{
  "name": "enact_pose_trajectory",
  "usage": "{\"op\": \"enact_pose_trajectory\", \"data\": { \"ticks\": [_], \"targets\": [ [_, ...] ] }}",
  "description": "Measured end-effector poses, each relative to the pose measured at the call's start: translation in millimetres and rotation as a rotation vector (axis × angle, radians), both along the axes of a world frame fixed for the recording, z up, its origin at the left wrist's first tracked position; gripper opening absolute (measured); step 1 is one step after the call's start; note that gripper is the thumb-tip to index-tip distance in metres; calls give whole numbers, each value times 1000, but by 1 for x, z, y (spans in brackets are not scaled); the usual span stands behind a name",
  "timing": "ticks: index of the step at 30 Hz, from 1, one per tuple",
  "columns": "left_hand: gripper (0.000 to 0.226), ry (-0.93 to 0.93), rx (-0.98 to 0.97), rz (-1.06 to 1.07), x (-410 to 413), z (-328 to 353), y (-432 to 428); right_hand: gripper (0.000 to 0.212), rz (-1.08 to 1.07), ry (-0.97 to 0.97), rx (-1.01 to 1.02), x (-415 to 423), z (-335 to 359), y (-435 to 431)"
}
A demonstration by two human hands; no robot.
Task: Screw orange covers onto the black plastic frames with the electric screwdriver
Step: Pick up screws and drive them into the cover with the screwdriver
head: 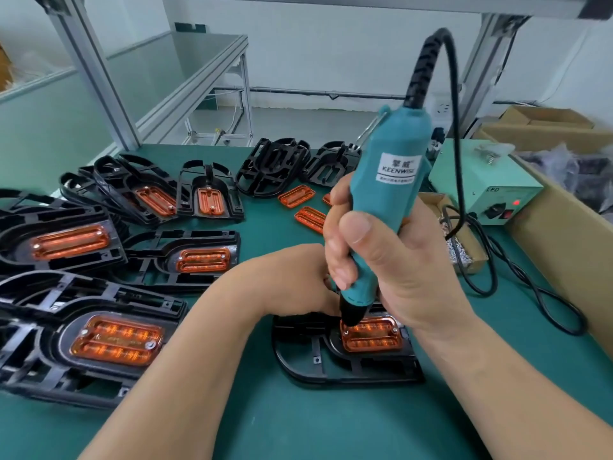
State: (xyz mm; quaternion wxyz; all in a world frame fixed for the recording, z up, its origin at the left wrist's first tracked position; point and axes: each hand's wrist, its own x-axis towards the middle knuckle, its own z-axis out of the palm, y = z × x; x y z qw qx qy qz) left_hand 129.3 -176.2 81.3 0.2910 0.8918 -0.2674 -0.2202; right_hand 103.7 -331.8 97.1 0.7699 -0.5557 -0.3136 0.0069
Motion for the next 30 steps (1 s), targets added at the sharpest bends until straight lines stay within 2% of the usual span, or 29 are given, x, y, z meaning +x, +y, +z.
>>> {"op": "enact_pose_trajectory", "data": {
  "ticks": [3, 12, 16, 20, 23, 26, 30],
  "targets": [
    [30, -6, 32, -25, -4, 7, -4, 34, 39, -3, -14, 0, -2, 0],
    [32, -39, 22, 28, 1, -3, -2, 44, 7, -43, 82, -1, -4, -3],
    [53, -40, 38, -2, -3, 3, -2, 51, 48, -84, 79, -4, -3, -3],
    [30, -29, 30, 24, -3, 2, -2, 59, 103, -137, 73, -5, 4, -3],
    [23, 3, 65, 37, 0, 3, -2, 62, -5, -110, 175, -1, 9, -6],
    [8, 45, 43, 66, 2, 0, -1, 59, -186, 13, 270, 9, 7, -21],
    [26, 26, 60, 52, 2, -1, 2, 48, -383, 247, 395, 30, -7, -50]
  ]
}}
